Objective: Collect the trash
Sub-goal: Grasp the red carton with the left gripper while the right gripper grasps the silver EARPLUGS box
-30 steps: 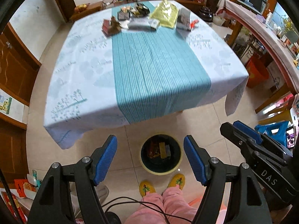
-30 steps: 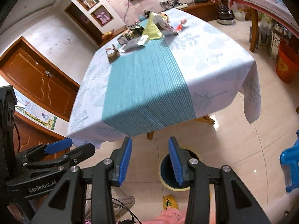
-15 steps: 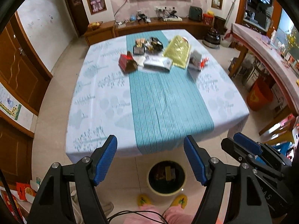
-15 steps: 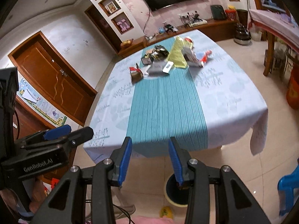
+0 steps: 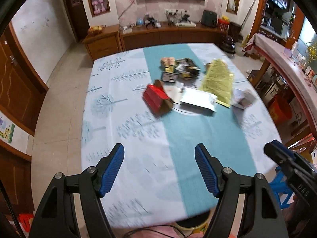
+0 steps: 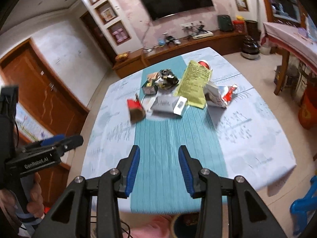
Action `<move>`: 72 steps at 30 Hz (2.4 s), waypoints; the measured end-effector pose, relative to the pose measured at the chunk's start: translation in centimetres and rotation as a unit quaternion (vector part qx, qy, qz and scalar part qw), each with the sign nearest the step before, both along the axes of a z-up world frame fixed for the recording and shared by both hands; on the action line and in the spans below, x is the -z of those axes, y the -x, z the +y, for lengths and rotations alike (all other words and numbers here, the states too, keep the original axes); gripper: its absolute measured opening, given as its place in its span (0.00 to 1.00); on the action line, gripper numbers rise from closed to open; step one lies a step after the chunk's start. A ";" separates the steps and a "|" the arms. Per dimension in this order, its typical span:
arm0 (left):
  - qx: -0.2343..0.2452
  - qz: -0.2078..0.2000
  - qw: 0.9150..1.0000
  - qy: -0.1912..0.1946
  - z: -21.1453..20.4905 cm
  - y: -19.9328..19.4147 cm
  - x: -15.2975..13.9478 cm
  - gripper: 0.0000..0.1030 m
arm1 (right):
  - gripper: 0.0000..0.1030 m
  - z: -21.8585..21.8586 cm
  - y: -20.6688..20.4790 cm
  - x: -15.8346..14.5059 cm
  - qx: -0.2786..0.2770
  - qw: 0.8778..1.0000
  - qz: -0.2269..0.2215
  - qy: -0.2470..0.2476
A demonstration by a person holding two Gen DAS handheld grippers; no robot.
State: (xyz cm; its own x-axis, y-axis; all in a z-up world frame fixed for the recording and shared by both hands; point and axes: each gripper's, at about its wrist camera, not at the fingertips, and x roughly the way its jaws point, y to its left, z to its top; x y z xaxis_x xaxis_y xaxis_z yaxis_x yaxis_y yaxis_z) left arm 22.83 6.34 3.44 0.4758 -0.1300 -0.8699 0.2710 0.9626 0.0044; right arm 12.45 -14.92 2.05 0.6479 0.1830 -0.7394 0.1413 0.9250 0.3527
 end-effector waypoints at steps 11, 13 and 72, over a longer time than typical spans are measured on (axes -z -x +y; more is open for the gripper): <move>0.017 0.118 0.992 0.027 0.2 -15.5 7.2 0.70 | 0.39 1.3 -11.9 4.8 0.092 0.994 0.063 -0.023; 0.010 0.137 0.990 0.034 -0.4 -17.0 8.6 0.70 | 0.39 1.3 -13.3 5.3 0.098 0.993 0.064 -0.007; 0.025 0.210 0.976 -0.042 -7.1 -23.4 18.0 0.55 | 0.75 6.6 -21.9 13.4 -0.111 0.974 0.168 0.102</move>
State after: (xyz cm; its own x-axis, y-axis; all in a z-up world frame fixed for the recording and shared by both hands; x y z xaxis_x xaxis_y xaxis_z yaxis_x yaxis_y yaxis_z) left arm 46.25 -0.71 -14.60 0.0695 -0.0644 -0.9955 0.3127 0.9490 -0.0396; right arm 34.39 -8.36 -11.34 0.3241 0.1178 -0.9387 0.0064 0.9919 0.1267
